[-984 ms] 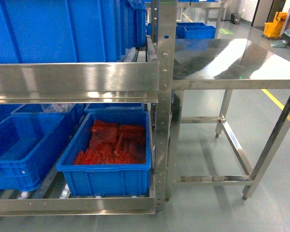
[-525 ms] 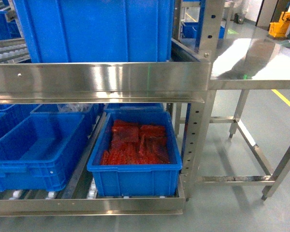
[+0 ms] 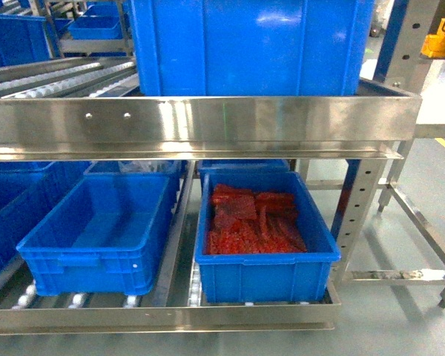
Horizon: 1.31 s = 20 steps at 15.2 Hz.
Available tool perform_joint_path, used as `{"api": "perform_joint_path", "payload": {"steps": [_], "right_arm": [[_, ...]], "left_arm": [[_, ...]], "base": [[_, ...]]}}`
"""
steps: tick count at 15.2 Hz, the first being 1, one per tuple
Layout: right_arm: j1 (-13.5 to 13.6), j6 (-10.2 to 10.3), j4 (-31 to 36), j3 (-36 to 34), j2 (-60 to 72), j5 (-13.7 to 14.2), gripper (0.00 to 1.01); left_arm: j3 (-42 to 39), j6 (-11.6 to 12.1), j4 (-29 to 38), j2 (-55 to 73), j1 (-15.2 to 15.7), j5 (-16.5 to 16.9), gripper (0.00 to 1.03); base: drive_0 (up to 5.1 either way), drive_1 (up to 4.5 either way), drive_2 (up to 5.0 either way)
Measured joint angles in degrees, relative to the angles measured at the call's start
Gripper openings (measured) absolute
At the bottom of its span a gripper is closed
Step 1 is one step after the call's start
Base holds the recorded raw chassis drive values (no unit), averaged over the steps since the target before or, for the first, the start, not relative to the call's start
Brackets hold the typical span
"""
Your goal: Sort blue parts and orange caps into right shelf containers
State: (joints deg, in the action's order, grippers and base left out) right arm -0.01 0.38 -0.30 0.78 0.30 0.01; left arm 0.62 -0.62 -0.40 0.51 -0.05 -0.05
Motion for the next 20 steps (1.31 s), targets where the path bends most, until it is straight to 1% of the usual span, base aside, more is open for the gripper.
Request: {"api": "perform_joint_path", "payload": {"steps": [20], "right_arm": [[0.0, 0.0, -0.1, 0.0, 0.0, 0.0, 0.39]], "left_arm": [[0.0, 0.0, -0.1, 0.0, 0.0, 0.0, 0.41]], "base": [[-5.0, 2.40, 2.4]]}}
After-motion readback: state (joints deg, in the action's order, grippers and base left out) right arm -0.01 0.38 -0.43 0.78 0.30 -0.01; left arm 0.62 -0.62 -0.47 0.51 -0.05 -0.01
